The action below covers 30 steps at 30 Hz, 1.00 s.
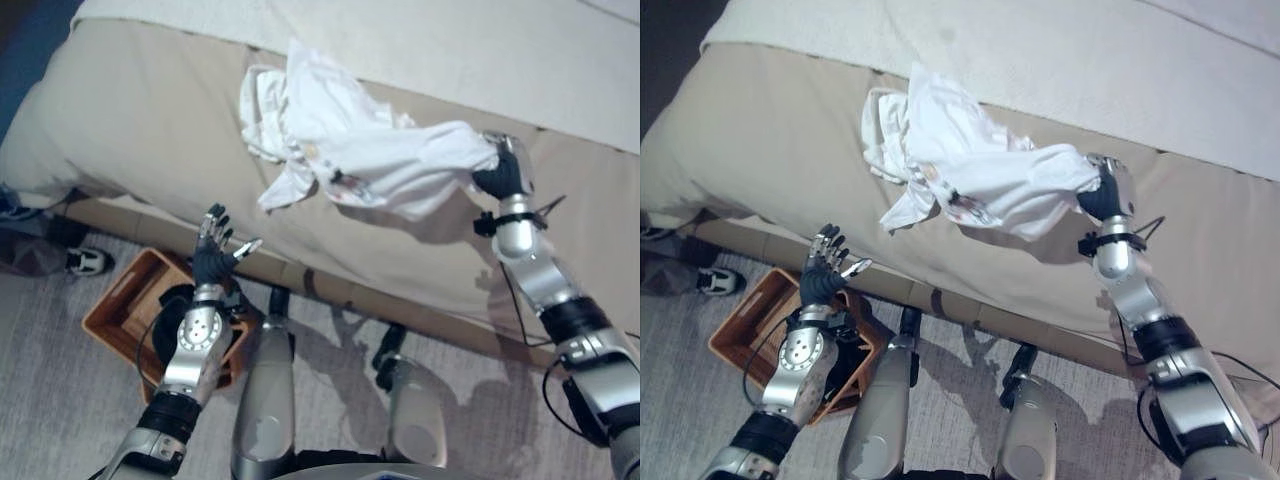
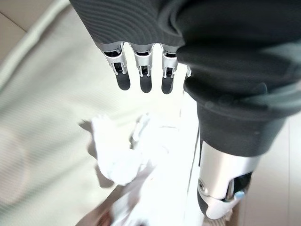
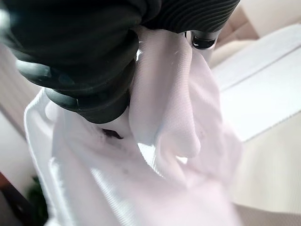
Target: Pick up clothes into the bucket
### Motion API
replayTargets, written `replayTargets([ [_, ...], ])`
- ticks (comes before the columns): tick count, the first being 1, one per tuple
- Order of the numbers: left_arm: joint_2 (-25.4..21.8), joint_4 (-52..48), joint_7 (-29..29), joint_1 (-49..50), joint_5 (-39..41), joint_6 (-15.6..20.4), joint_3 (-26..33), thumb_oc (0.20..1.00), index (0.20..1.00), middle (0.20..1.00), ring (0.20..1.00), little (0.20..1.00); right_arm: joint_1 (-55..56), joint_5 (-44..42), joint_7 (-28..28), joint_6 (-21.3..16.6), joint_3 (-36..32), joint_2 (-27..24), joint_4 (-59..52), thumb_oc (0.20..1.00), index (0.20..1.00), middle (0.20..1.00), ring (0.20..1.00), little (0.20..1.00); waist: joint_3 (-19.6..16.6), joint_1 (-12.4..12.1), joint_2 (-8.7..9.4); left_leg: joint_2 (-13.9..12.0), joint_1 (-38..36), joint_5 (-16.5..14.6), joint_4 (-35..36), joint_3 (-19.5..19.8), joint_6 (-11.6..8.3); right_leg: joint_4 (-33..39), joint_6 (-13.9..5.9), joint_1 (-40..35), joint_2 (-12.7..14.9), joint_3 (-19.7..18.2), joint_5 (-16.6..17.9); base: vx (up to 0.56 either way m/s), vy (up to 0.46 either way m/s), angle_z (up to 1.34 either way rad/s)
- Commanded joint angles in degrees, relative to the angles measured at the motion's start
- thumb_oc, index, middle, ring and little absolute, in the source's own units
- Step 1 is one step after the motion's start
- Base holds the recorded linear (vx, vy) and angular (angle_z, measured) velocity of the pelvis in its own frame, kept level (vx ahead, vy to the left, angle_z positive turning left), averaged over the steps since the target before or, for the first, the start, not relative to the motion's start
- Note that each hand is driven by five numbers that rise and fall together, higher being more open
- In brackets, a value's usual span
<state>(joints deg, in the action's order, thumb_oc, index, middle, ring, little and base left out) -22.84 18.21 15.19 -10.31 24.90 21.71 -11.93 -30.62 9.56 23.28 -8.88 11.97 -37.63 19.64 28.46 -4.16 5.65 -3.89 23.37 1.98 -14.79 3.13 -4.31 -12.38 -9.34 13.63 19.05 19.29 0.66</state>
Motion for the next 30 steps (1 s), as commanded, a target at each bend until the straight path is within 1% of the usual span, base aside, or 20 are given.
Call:
replayTargets([
  [1,-0.8,1.0,-1.0,-0.4,-5.8,1.2,1.1,1.0,1.0,1.0,1.0,1.0,-1.5,-6.4,-2.1,-6.6,-3.8,-1.4,-5.2,0.2,0.2,0.2,0.2,0.2,-5.8,1.2,1.23,-2.3,-1.8,0.8,1.7,-1.3,-1.13,4.0,-3.59,-4.2,2.6,-1.7,4.9,0.12,-0.033,-0.11],
  [3,-1.2,1.0,-0.9,-0.4,-7.1,1.2,1.3,1.0,1.0,1.0,1.0,1.0,-0.5,-8.6,-3.6,-7.7,-4.5,-1.0,-7.3,0.2,0.2,0.2,0.2,0.2,-7.7,1.8,1.58,-2.7,-3.9,0.9,2.9,-1.9,-1.04,5.7,-3.72,-5.6,2.1,-2.2,5.6,0.11,-0.037,-0.24],
  [5,-1.4,1.2,-1.0,-0.6,-8.0,1.1,1.2,1.0,1.0,1.0,1.0,1.0,-1.7,-11.3,-5.7,-8.8,-3.8,-1.7,-9.8,0.2,0.2,0.2,0.2,0.2,-9.5,2.3,1.9,-3.2,-6.0,0.8,3.9,-2.8,-0.97,7.3,-3.92,-6.8,1.4,-2.8,6.1,0.12,-0.036,-0.24],
  [7,-1.9,0.4,-1.4,-0.4,-9.1,0.9,1.4,1.0,1.0,1.0,1.0,1.0,-2.2,-13.8,-8.7,-9.4,-3.0,-2.6,-12.3,0.2,0.2,0.2,0.2,0.2,-11.1,2.7,1.97,-3.6,-8.0,0.7,5.0,-3.5,-1.08,8.4,-4.06,-7.9,1.0,-3.3,6.6,0.12,-0.034,-0.25],
  [10,-3.1,-0.3,-2.3,-1.3,-12.3,0.1,-0.1,1.0,1.0,1.0,1.0,1.0,-3.6,-19.0,-13.1,-10.5,-1.2,-3.9,-16.1,0.2,0.2,0.2,0.2,0.2,-13.4,3.2,2.0,-3.9,-10.6,0.4,5.9,-4.3,-1.27,9.5,-4.15,-9.5,0.3,-3.9,6.7,0.11,-0.038,-0.2],
  [12,-4.0,-0.8,-3.8,-3.2,-13.0,-0.5,-1.9,1.0,1.0,1.0,1.0,1.0,-5.6,-23.9,-16.4,-10.3,0.7,-4.6,-17.8,0.2,0.2,0.2,0.2,0.2,-15.0,3.6,1.83,-4.1,-12.7,0.1,6.7,-4.9,-1.4,10.1,-4.15,-10.9,-0.1,-4.2,6.5,0.11,-0.026,-0.13],
  [14,-3.8,-0.8,-4.0,-4.9,-13.1,-0.9,-3.2,1.0,1.0,1.0,1.0,1.0,-6.7,-26.1,-17.9,-9.4,2.5,-4.0,-18.5,0.2,0.2,0.2,0.2,0.2,-16.7,4.0,1.83,-4.2,-14.2,0.0,7.3,-5.5,-1.58,10.7,-4.15,-12.0,-0.4,-4.5,6.4,0.11,-0.018,-0.08],
  [16,-3.6,-1.2,-4.6,-6.9,-12.5,-0.8,-4.5,1.0,1.0,1.0,1.0,1.0,-8.7,-28.6,-19.8,-8.8,4.7,-4.6,-20.2,0.2,0.2,0.2,0.2,0.2,-17.8,4.5,1.89,-4.4,-15.6,-0.1,8.0,-6.0,-1.69,11.1,-4.11,-12.8,-0.8,-4.8,6.4,0.07,-0.023,-0.11],
  [17,-3.6,-1.2,-4.6,-6.9,-12.5,-0.8,-4.5,1.0,1.0,1.0,1.0,1.0,-8.7,-28.6,-19.8,-8.8,4.7,-4.6,-20.2,0.2,0.2,0.2,0.2,0.2,-17.8,4.5,1.89,-4.4,-15.6,-0.1,8.0,-6.0,-1.7,11.1,-4.11,-12.9,-0.8,-4.8,6.4,0.05,-0.025,-0.02],
  [18,-3.2,-1.5,-4.9,-8.3,-11.5,-0.8,-5.4,1.0,1.0,1.0,1.0,1.0,-9.6,-29.9,-21.0,-8.3,6.0,-4.8,-21.3,0.2,0.2,0.2,0.2,0.2,-18.6,4.8,2.04,-4.6,-16.3,-0.1,8.2,-6.3,-1.76,11.3,-4.1,-13.3,-1.0,-4.9,6.3,0.07,-0.025,-0.07],
  [20,-1.5,-3.4,-7.1,-10.7,-6.3,-1.3,-7.0,1.0,1.0,1.0,1.0,1.0,-11.2,-32.5,-22.9,-6.9,8.7,-5.4,-22.8,0.2,0.2,0.2,0.2,0.2,-20.1,5.4,2.09,-5.0,-18.1,-0.3,9.0,-6.9,-1.91,11.7,-4.03,-14.3,-1.5,-5.4,6.3,0.08,-0.029,-0.19],
  [23,-2.0,-4.0,-10.1,-15.6,-0.2,-2.7,-9.9,1.0,1.0,1.0,1.0,1.0,-12.6,-36.5,-25.3,-5.2,12.0,-6.3,-23.6,0.2,0.2,0.2,0.2,0.2,-22.0,6.2,1.81,-5.5,-20.2,-0.3,9.8,-7.9,-2.12,12.3,-4.08,-15.6,-2.0,-5.8,6.2,0.05,-0.016,-0.18],
  [25,-2.0,-4.2,-10.7,-16.6,1.4,-2.9,-10.4,1.0,1.0,1.0,1.0,1.0,-12.7,-37.2,-25.8,-4.9,12.6,-6.7,-24.0,0.2,0.2,0.2,0.2,0.2,-22.3,6.2,1.71,-5.6,-20.8,-0.3,10.1,-8.1,-2.13,12.3,-4.06,-15.9,-2.0,-6.0,6.2,0.03,-0.01,-0.06],
  [28,-3.5,-5.2,-11.7,-20.2,2.3,-3.3,-12.4,1.0,1.0,1.0,1.0,1.0,-12.3,-38.2,-26.6,-4.0,13.8,-7.3,-24.4,0.2,0.2,0.2,0.2,0.2,-23.1,6.6,1.35,-5.8,-21.9,-0.3,10.6,-8.5,-2.25,12.6,-4.16,-16.5,-2.1,-6.3,6.2,0.02,-0.006,-0.16],
  [29,-4.0,-5.8,-12.8,-21.9,4.4,-3.8,-13.9,1.0,1.0,1.0,1.0,1.0,-11.8,-38.9,-27.3,-3.5,14.3,-8.1,-24.9,0.2,0.2,0.2,0.2,0.2,-23.5,6.8,1.09,-5.9,-22.5,-0.2,10.9,-8.7,-2.27,12.6,-4.19,-16.8,-2.2,-6.3,6.2,0.01,-0.004,-0.08],
  [30,-4.0,-5.8,-12.8,-21.9,4.4,-3.8,-13.9,1.0,1.0,1.0,1.0,1.0,-11.8,-38.9,-27.3,-3.5,14.3,-8.1,-24.9,0.2,0.2,0.2,0.2,0.2,-23.5,6.8,1.09,-5.9,-22.5,-0.2,11.0,-8.7,-2.28,12.6,-4.19,-16.9,-2.2,-6.3,6.2,0.01,-0.005,-0.03],
])
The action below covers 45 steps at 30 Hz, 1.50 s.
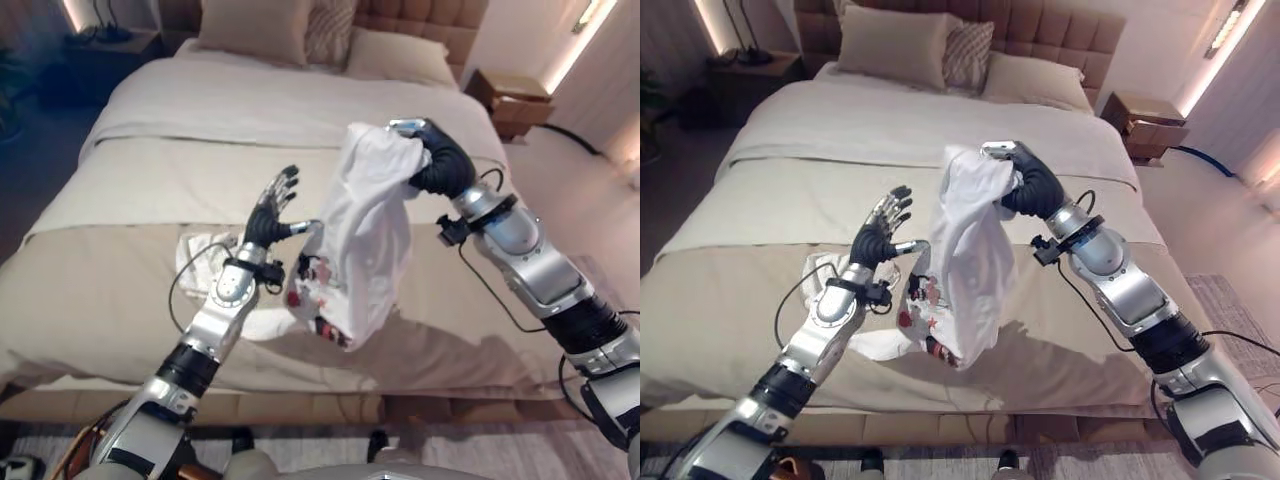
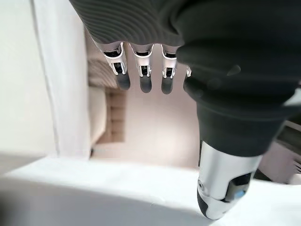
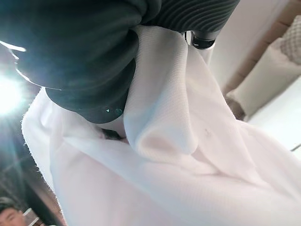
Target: Pick up clothes into the bucket
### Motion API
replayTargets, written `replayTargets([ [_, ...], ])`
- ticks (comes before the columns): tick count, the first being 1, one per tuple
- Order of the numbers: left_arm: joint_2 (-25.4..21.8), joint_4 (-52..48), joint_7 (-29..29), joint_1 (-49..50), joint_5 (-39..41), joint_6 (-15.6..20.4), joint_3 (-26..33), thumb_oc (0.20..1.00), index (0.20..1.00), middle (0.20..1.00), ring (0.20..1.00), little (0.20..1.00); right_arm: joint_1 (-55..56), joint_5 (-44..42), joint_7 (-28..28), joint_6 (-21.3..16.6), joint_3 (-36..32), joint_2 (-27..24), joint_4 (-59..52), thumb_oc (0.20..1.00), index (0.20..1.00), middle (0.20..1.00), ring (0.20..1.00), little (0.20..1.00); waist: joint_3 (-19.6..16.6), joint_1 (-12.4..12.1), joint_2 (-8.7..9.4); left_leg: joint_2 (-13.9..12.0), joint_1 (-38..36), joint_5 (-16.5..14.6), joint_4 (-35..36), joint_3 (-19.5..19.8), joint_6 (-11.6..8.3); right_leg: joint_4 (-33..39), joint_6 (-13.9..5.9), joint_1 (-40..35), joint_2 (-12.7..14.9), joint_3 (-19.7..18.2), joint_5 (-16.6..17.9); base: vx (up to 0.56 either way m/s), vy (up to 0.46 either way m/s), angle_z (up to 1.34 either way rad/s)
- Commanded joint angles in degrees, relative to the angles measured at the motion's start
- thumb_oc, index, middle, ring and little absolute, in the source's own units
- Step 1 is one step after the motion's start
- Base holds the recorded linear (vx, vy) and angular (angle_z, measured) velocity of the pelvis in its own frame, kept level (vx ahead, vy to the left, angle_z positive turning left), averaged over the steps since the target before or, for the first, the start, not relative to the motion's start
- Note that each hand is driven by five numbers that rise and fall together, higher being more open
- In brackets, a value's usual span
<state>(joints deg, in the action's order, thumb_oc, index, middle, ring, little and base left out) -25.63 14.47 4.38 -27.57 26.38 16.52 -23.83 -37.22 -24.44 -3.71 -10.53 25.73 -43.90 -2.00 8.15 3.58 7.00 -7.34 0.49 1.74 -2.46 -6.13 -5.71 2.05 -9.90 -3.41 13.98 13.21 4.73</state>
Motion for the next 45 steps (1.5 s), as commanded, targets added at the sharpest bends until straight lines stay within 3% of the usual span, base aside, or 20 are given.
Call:
replayTargets([
  [1,-1.4,-2.0,-2.9,-5.2,4.0,1.1,-2.8,1.0,1.0,1.0,1.0,1.0,-5.1,-5.0,-0.7,-1.6,0.7,-2.2,-3.3,0.2,0.2,0.2,0.2,0.2,-3.4,-0.9,-0.37,-2.5,0.2,0.1,-1.2,0.5,-0.91,-1.6,-3.65,0.0,2.8,-0.2,2.1,0.0,0.0,0.0],
  [5,-2.8,-1.2,-8.2,-6.8,11.8,-0.6,-6.8,1.0,1.0,1.0,1.0,1.0,-5.1,-7.4,-2.0,-1.2,2.5,-3.3,-2.9,0.2,0.2,0.2,0.2,0.2,-4.0,-0.6,-0.86,-2.6,-0.8,0.3,-0.6,0.0,-1.05,-1.1,-3.82,-0.6,2.7,-0.4,2.3,0.0,-0.001,-0.01],
  [6,-3.7,1.1,-12.9,-7.8,19.8,-2.7,-9.0,1.0,1.0,1.0,1.0,1.0,-6.1,-9.0,-2.6,-1.3,4.0,-3.3,-2.4,0.2,0.2,0.2,0.2,0.2,-4.4,-0.1,-1.08,-2.7,-1.3,0.4,-0.3,-0.4,-1.18,-0.9,-3.94,-0.7,2.8,-0.5,2.6,0.0,0.003,-0.04],
  [7,-3.7,1.1,-13.0,-7.8,19.9,-2.7,-9.0,1.0,1.0,1.0,1.0,1.0,-6.1,-9.0,-2.6,-1.3,4.0,-3.2,-2.4,0.2,0.2,0.2,0.2,0.2,-4.4,-0.1,-1.08,-2.7,-1.3,0.4,-0.3,-0.4,-1.19,-0.9,-3.94,-0.7,2.7,-0.5,2.6,0.01,0.009,-0.11],
  [8,-4.2,3.1,-19.9,-7.5,28.9,-7.0,-10.9,1.0,1.0,1.0,1.0,1.0,-7.1,-10.7,-3.6,-1.7,5.5,-3.1,-2.0,0.2,0.2,0.2,0.2,0.2,-5.0,0.7,-1.36,-2.8,-1.9,0.4,0.2,-0.9,-1.33,-0.6,-4.1,-0.8,2.7,-0.9,2.7,0.01,0.008,-0.11],
  [10,-4.7,4.1,-21.4,-6.7,30.5,-8.0,-11.1,1.0,1.0,1.0,1.0,1.0,-7.4,-11.2,-4.1,-1.8,5.9,-2.9,-1.7,0.2,0.2,0.2,0.2,0.2,-5.2,0.9,-1.37,-2.9,-2.3,0.4,0.3,-1.2,-1.37,-0.6,-4.12,-0.9,2.6,-1.1,2.7,0.03,0.009,-0.07],
  [11,-4.5,6.1,-25.6,-4.7,32.9,-11.1,-11.9,1.0,1.0,1.0,1.0,1.0,-7.9,-11.6,-5.0,-1.9,6.8,-2.4,-0.9,0.2,0.2,0.2,0.2,0.2,-5.8,1.3,-1.46,-2.8,-2.8,0.3,0.6,-1.7,-1.39,-0.4,-4.14,-1.0,2.7,-1.5,2.8,0.03,0.008,-0.11],
  [16,-4.0,7.3,-32.6,-0.7,35.2,-14.4,-12.7,1.0,1.0,1.0,1.0,1.0,-8.4,-11.0,-6.5,-2.1,6.8,-1.2,0.4,0.2,0.2,0.2,0.2,0.2,-6.3,1.9,-1.43,-2.7,-3.4,0.0,0.6,-2.3,-1.27,-0.4,-4.08,-1.0,2.7,-2.1,2.9,0.02,0.001,-0.14],
  [25,0.8,8.0,-36.1,2.0,35.6,-16.8,-15.0,1.0,1.0,1.0,1.0,1.0,-10.0,-8.6,-7.2,-2.3,6.2,1.1,1.1,0.2,0.2,0.2,0.2,0.2,-6.2,2.0,-1.15,-2.5,-3.1,-0.4,0.0,-2.2,-0.87,-0.7,-3.79,-0.9,2.8,-2.3,2.8,0.0,0.0,-0.03],
  [29,3.8,8.1,-36.6,1.9,35.1,-16.7,-16.7,1.0,1.0,1.0,1.0,1.0,-11.3,-8.1,-6.9,-2.5,5.9,1.6,1.5,0.2,0.2,0.2,0.2,0.2,-6.1,2.0,-0.92,-2.3,-2.7,-0.6,-0.2,-1.8,-0.72,-0.8,-3.7,-0.9,3.0,-2.2,2.8,0.0,0.0,0.0],
  [40,14.7,4.8,-34.7,-0.7,40.9,-15.2,-14.5,1.0,1.0,1.0,1.0,1.0,-10.3,-7.0,-6.4,-2.3,3.2,3.4,0.7,0.2,0.2,0.2,0.2,0.2,-5.9,2.5,-0.41,-1.9,-2.2,-0.6,-0.3,-1.5,-0.54,-0.9,-3.6,-0.9,3.1,-1.8,2.7,0.0,0.0,0.01],
  [41,16.4,2.9,-33.8,-1.3,42.2,-14.3,-14.5,0.464,0.464,0.464,0.464,0.464,-9.8,-7.0,-6.3,-2.3,2.8,3.9,0.6,0.2,0.2,0.2,0.2,0.2,-5.9,2.6,-0.35,-1.9,-2.1,-0.6,-0.3,-1.3,-0.45,-0.9,-3.62,-0.8,3.1,-1.7,2.8,0.0,0.0,0.0],
  [42,16.4,2.9,-33.7,-1.3,42.2,-14.3,-14.5,0.2,0.2,0.2,0.2,0.2,-9.8,-7.0,-6.3,-2.2,2.8,3.9,0.6,0.2,0.2,0.2,0.2,0.2,-5.9,2.6,-0.35,-1.9,-2.1,-0.6,-0.3,-1.3,-0.45,-0.9,-3.62,-0.9,3.1,-1.7,2.8,0.0,0.0,0.0],
  [45,18.2,0.9,-31.5,-2.0,43.0,-12.7,-14.7,0.2,0.2,0.2,0.2,0.2,-9.5,-7.0,-5.5,-2.3,2.2,3.9,1.0,0.2,0.2,0.2,0.2,0.2,-5.8,2.8,-0.28,-1.8,-2.0,-0.4,0.0,-1.2,-0.37,-0.8,-3.66,-0.8,3.2,-1.7,2.7,0.0,0.0,0.0],
])
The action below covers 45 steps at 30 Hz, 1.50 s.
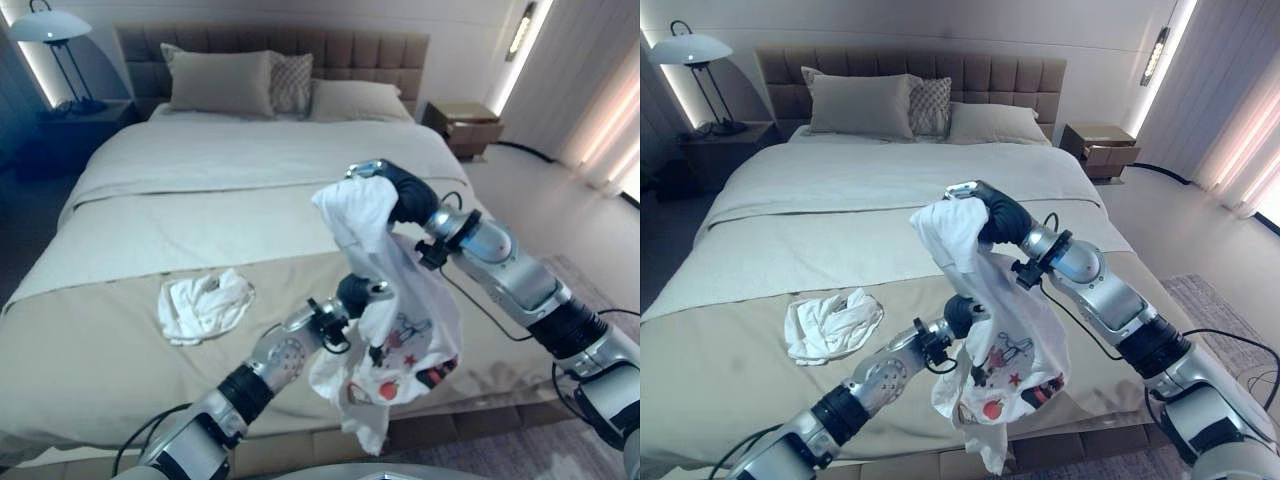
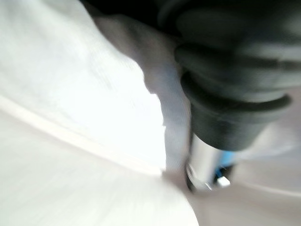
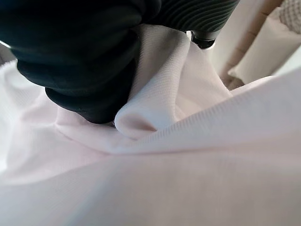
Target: Pick up clothes into the bucket
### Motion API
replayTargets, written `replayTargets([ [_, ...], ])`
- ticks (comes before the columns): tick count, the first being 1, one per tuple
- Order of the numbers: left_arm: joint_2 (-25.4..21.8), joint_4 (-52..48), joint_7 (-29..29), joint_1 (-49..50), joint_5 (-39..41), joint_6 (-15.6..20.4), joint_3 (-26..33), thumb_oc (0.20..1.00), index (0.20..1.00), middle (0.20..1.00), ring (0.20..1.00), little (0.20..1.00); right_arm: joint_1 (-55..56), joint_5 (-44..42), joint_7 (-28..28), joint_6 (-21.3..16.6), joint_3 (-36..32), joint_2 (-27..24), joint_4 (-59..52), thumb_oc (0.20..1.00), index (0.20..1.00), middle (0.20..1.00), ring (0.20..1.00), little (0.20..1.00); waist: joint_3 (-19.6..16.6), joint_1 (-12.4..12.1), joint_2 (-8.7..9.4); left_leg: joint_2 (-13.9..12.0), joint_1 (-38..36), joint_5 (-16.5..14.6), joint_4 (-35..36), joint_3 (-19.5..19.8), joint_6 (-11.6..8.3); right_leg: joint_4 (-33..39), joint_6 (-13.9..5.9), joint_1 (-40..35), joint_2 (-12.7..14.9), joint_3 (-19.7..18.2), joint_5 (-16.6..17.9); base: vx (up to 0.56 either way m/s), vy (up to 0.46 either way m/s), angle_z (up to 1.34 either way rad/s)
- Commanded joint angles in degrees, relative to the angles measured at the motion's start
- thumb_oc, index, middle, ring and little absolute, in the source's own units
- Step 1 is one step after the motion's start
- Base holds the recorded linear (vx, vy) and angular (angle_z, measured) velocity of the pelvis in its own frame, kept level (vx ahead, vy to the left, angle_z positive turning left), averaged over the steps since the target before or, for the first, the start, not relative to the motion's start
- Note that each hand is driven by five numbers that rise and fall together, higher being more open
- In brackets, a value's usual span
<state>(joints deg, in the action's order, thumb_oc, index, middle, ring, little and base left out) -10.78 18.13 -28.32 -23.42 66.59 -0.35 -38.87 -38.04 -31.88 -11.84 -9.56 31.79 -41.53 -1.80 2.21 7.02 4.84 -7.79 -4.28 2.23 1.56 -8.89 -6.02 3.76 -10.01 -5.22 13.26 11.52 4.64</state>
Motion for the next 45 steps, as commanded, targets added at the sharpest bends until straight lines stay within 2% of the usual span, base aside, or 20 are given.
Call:
replayTargets([
  [1,3.3,-2.7,1.2,-6.2,2.8,4.2,0.3,0.2,0.2,0.2,0.2,0.2,-8.7,0.4,2.7,-3.2,-3.8,1.5,0.8,0.2,0.2,0.2,0.2,0.2,0.2,-0.7,1.89,-1.3,2.7,-0.9,-4.0,1.5,-0.06,-2.5,-3.55,1.0,3.9,0.0,2.8,0.0,0.0,0.0],
  [6,3.1,-2.6,3.3,-4.8,1.7,5.5,1.4,0.2,0.2,0.2,0.2,0.2,-8.2,0.8,3.4,-3.2,-4.4,1.7,1.1,0.2,0.2,0.2,0.2,0.2,0.3,-0.8,2.01,-1.3,2.7,-0.9,-3.9,1.4,0.03,-2.6,-3.52,1.2,4.0,0.0,2.8,0.0,0.0,0.0],
  [13,-0.5,-2.7,7.1,2.5,-1.8,9.0,8.9,0.2,0.2,0.2,0.2,0.2,-3.7,1.2,5.0,-3.1,-8.5,1.4,1.0,0.2,0.2,0.2,0.2,0.2,0.5,-2.4,2.22,-1.2,2.7,-0.8,-3.8,2.0,0.23,-2.8,-3.29,0.7,3.8,0.7,2.4,0.0,-0.003,0.01],
  [14,-1.9,-3.9,8.2,5.8,-2.8,9.9,12.2,0.2,0.2,0.2,0.2,0.2,-1.3,1.1,5.7,-3.2,-10.4,1.5,0.8,0.369,0.369,0.369,0.369,0.369,0.6,-3.1,2.22,-1.3,2.8,-0.7,-3.9,2.2,0.26,-2.8,-3.12,0.5,3.7,0.9,2.3,-0.01,-0.016,0.06],
  [15,-2.0,-4.0,8.2,5.9,-2.8,9.8,12.2,0.2,0.2,0.2,0.2,0.2,-1.2,1.2,5.7,-3.2,-10.4,1.5,0.7,0.586,0.586,0.586,0.586,0.586,0.6,-3.1,2.24,-1.3,2.8,-0.8,-3.9,2.3,0.25,-2.8,-3.11,0.5,3.7,0.9,2.3,-0.01,-0.017,0.06],
  [16,-2.8,-5.0,8.7,7.5,-3.5,10.3,13.5,0.2,0.2,0.2,0.2,0.2,-0.2,1.3,6.0,-3.2,-11.3,1.4,0.4,1.0,1.0,1.0,1.0,1.0,0.6,-3.4,2.22,-1.3,2.9,-0.7,-4.0,2.3,0.25,-2.9,-3.07,0.5,3.7,1.0,2.2,0.0,-0.009,0.05],
  [20,-6.7,-10.6,11.1,14.8,-7.2,12.2,20.4,0.2,0.2,0.2,0.2,0.2,5.4,2.1,6.5,-3.0,-15.9,0.8,-0.9,1.0,1.0,1.0,1.0,1.0,0.8,-4.8,2.01,-1.4,3.1,-0.6,-4.2,3.0,0.28,-3.0,-2.87,-0.1,3.5,1.8,1.8,0.01,-0.02,0.11],
  [26,-12.0,-13.5,12.9,23.7,-15.6,14.9,31.5,0.2,0.2,0.2,0.2,0.2,11.9,3.6,6.6,-2.8,-21.9,1.5,-0.2,1.0,1.0,1.0,1.0,1.0,0.9,-6.2,1.24,-1.6,3.2,-0.5,-4.6,3.7,0.15,-3.5,-2.51,-0.8,3.4,2.4,0.9,0.01,-0.013,0.06],
  [28,-12.6,-11.8,14.0,26.5,-19.0,16.2,36.8,0.2,0.2,0.2,0.2,0.2,15.0,4.9,6.4,-3.0,-24.7,2.1,1.2,1.0,1.0,1.0,1.0,1.0,0.9,-6.7,0.79,-1.8,3.0,-0.4,-4.5,4.2,0.0,-3.6,-2.3,-1.3,3.3,2.9,0.4,0.01,-0.02,0.15],
  [34,-12.3,-10.6,16.6,28.5,-23.9,18.4,42.0,0.2,0.2,0.2,0.2,0.2,18.8,8.3,6.9,-3.2,-27.4,5.2,5.0,1.0,1.0,1.0,1.0,1.0,0.9,-7.5,0.07,-2.2,3.0,-0.1,-4.5,4.9,-0.31,-4.1,-1.93,-1.9,3.1,3.7,-0.6,-0.01,-0.017,0.07],
  [39,-11.4,-12.4,19.4,29.5,-26.2,19.6,45.9,0.2,0.2,0.2,0.2,0.2,21.4,15.4,7.6,-2.3,-26.7,8.2,9.2,1.0,1.0,1.0,1.0,1.0,2.1,-8.5,-0.78,-2.7,3.7,0.5,-5.4,7.1,-0.66,-8.0,-0.94,-2.2,3.0,5.1,-3.3,-0.04,-0.037,0.14],
  [42,-11.0,-14.2,22.6,29.6,-29.4,20.1,47.2,0.2,0.2,0.2,0.2,0.2,22.0,15.8,7.5,-1.9,-25.1,10.3,11.8,1.0,1.0,1.0,1.0,1.0,3.5,-9.8,-1.49,-3.6,5.2,2.8,-5.0,9.8,-2.18,-9.1,0.07,-2.4,1.8,7.7,-4.9,-0.13,-0.089,0.36],
  [45,-10.8,-16.1,26.9,28.4,-33.6,20.9,49.0,0.2,0.2,0.2,0.2,0.2,22.0,16.9,7.9,-2.2,-23.6,11.3,13.0,1.0,1.0,1.0,1.0,1.0,6.0,-11.0,-2.62,-4.8,9.5,7.9,-3.5,13.9,-4.73,-9.6,1.48,-1.6,-0.6,12.1,-6.6,-0.27,-0.108,0.62],
])
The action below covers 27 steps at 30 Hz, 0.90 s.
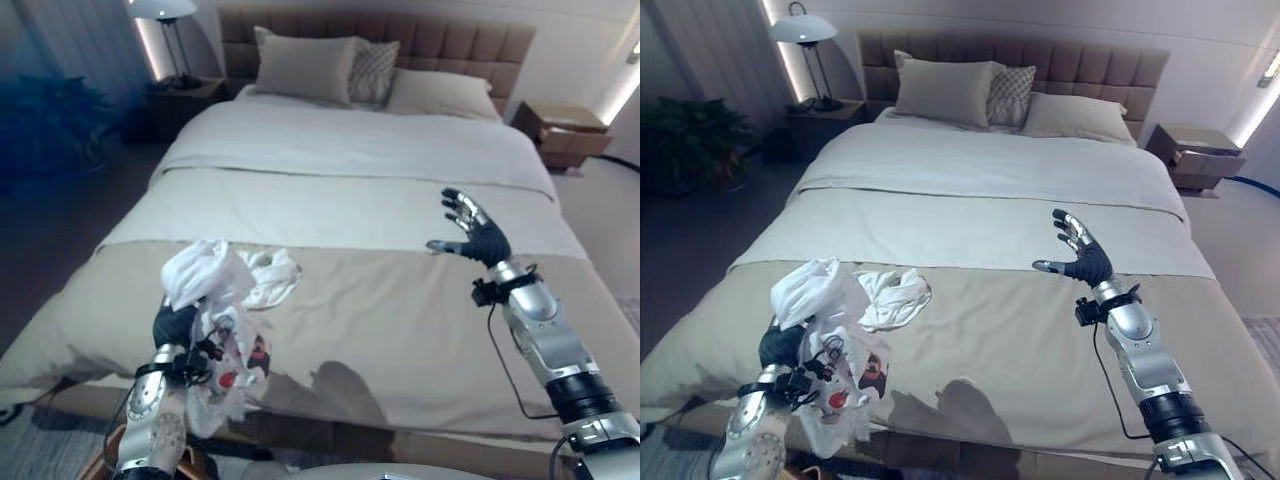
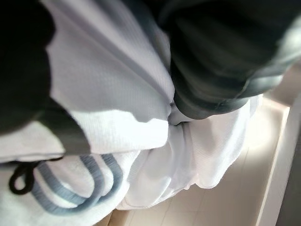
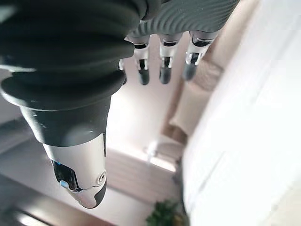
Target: Pick up clothes into the bucket
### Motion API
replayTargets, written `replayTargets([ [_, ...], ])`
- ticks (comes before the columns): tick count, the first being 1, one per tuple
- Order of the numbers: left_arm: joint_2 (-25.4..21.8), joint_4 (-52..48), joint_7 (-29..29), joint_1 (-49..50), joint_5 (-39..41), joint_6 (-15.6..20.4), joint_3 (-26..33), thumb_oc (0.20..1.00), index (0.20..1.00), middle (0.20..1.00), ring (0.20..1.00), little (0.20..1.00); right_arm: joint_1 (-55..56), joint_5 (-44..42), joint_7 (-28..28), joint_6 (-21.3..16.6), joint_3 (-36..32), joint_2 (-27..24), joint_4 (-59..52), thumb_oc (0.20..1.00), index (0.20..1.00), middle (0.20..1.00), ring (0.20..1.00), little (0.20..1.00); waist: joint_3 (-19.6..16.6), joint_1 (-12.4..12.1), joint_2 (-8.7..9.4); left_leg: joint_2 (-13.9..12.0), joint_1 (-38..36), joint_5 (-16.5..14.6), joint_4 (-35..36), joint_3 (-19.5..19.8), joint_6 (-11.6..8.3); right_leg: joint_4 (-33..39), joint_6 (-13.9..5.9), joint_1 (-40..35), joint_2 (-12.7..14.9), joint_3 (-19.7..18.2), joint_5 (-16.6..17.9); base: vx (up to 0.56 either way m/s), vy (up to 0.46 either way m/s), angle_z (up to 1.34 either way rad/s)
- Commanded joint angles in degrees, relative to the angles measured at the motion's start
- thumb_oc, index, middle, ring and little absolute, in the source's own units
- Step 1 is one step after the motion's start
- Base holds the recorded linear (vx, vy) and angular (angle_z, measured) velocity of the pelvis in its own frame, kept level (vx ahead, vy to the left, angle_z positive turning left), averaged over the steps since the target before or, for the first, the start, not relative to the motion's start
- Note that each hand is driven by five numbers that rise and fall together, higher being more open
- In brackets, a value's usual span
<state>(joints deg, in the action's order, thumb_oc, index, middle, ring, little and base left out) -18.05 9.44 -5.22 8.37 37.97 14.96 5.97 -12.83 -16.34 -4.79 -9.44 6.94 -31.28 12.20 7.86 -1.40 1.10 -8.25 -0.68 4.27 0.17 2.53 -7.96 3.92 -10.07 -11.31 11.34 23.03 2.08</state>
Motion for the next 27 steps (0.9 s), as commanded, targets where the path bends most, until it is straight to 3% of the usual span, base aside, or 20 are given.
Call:
replayTargets([
  [1,-3.7,-7.7,5.1,-4.0,-6.6,5.9,4.7,0.2,0.2,0.2,0.2,0.2,-3.4,1.3,0.9,-2.4,1.8,1.0,-0.8,1.0,1.0,1.0,1.0,1.0,1.4,-2.9,0.81,-4.8,7.4,7.5,-1.7,3.5,-3.38,-10.2,1.91,5.2,0.9,1.9,-4.6,-0.27,-0.091,0.86],
  [3,-3.9,-7.8,7.5,-5.5,-10.0,6.4,5.5,0.2,0.2,0.2,0.2,0.2,-3.2,2.6,1.2,-2.3,2.7,1.1,0.2,1.0,1.0,1.0,1.0,1.0,3.0,-3.0,0.44,-5.5,9.9,9.0,-1.9,3.0,-2.98,-11.9,2.49,6.8,1.0,3.8,-5.0,-0.24,-0.022,0.82],
  [6,-4.2,-5.2,10.5,-8.3,-12.6,6.6,5.4,0.2,0.2,0.2,0.2,0.2,-2.6,5.0,1.8,-1.8,4.8,1.3,1.9,1.0,1.0,1.0,1.0,1.0,3.9,-1.6,1.56,-7.6,9.8,3.9,-8.5,-6.9,0.37,-13.5,3.23,8.7,3.4,7.0,-4.4,-0.21,0.005,0.87],
  [9,-4.4,-3.5,13.9,-9.9,-15.5,6.6,4.3,0.2,0.2,0.2,0.2,0.2,-2.0,6.3,2.7,-1.5,5.8,3.1,3.0,1.0,1.0,1.0,1.0,1.0,4.3,-2.0,1.92,-8.0,9.2,0.6,-11.0,-5.7,0.15,-13.4,3.24,8.7,4.6,7.6,-3.9,-0.05,0.063,0.91],
  [12,-4.7,-1.6,17.6,-11.0,-19.3,6.4,4.1,0.2,0.2,0.2,0.2,0.2,0.2,6.2,3.2,-1.2,5.8,4.1,2.7,1.0,1.0,1.0,1.0,1.0,4.5,-1.7,1.85,-8.1,8.7,1.0,-8.5,-7.1,0.02,-13.4,2.49,7.6,5.7,9.1,-3.5,0.07,0.113,0.53],
  [14,-4.7,-0.5,19.8,-12.2,-20.3,6.4,3.8,0.2,0.2,0.2,0.2,0.2,0.1,5.6,3.8,-1.2,6.1,4.5,2.5,1.0,1.0,1.0,1.0,1.0,5.4,-1.5,2.01,-6.8,9.3,-0.9,-8.2,-6.6,-0.3,-14.3,1.25,8.3,6.8,8.3,-3.5,0.03,0.17,0.44],
  [16,-5.5,-0.8,23.6,-13.4,-23.3,7.0,3.7,0.2,0.2,0.2,0.2,0.2,-2.0,4.9,5.1,-1.7,7.5,5.5,2.8,1.0,1.0,1.0,1.0,1.0,8.3,-1.8,3.12,-4.1,12.5,-3.0,-12.8,-6.6,1.8,-16.7,1.26,11.8,10.5,6.4,-1.0,-0.14,0.265,0.29],
  [18,-6.0,-0.7,24.4,-14.0,-24.1,7.0,3.7,0.2,0.2,0.2,0.2,0.2,-2.4,4.7,5.1,-1.9,7.9,5.8,2.5,1.0,1.0,1.0,1.0,1.0,9.1,-1.9,3.52,-3.5,13.3,-4.1,-14.1,-6.7,2.29,-18.0,1.07,12.7,11.5,5.6,-0.9,-0.04,0.151,-0.06],
  [19,-6.6,0.3,25.2,-14.9,-24.8,6.9,3.6,0.2,0.2,0.2,0.2,0.2,-2.7,4.6,5.1,-1.9,8.5,6.0,2.3,1.0,1.0,1.0,1.0,1.0,9.9,-1.8,3.68,-3.0,13.6,-6.1,-15.6,-5.8,2.32,-19.5,0.23,13.1,12.0,3.7,-1.5,-0.1,0.136,-0.03],
  [20,-7.7,0.8,26.2,-17.3,-25.2,7.3,2.4,0.2,0.2,0.2,0.2,0.2,-3.3,4.1,5.6,-2.1,9.2,6.1,1.7,1.0,1.0,1.0,1.0,1.0,11.8,-1.5,4.14,-1.9,16.5,-5.4,-17.7,-5.6,3.4,-21.5,0.52,15.5,13.2,2.0,0.5,-0.2,0.076,0.01],
  [22,-9.4,1.9,28.8,-21.7,-25.3,7.9,0.5,0.2,0.2,0.2,0.2,0.2,-4.7,3.1,6.2,-2.5,10.6,6.2,0.0,1.0,1.0,1.0,1.0,1.0,14.4,0.4,4.52,-1.5,20.7,-5.9,-20.5,-4.6,3.42,-21.5,0.04,20.5,10.7,-6.7,1.3,-0.24,0.057,0.27],
  [23,-10.0,1.6,31.5,-22.9,-26.7,7.9,0.8,0.2,0.2,0.2,0.2,0.2,-6.1,2.2,5.7,-3.1,12.2,6.6,-0.4,1.0,1.0,1.0,1.0,1.0,15.1,0.1,4.62,-2.2,22.7,-7.4,-22.0,-4.6,2.97,-20.5,-0.06,22.9,10.2,-7.3,-1.0,-0.08,0.053,0.4],
  [27,-10.2,1.6,36.6,-25.2,-28.9,7.3,1.8,0.2,0.2,0.2,0.2,0.2,-7.8,2.1,6.7,-3.8,13.3,6.2,-1.8,1.0,1.0,1.0,1.0,1.0,16.8,-0.3,6.03,-3.2,27.3,-6.9,-24.7,-3.9,2.58,-23.7,-0.13,27.4,10.1,-7.0,-1.8,-0.06,0.006,-0.23],
])
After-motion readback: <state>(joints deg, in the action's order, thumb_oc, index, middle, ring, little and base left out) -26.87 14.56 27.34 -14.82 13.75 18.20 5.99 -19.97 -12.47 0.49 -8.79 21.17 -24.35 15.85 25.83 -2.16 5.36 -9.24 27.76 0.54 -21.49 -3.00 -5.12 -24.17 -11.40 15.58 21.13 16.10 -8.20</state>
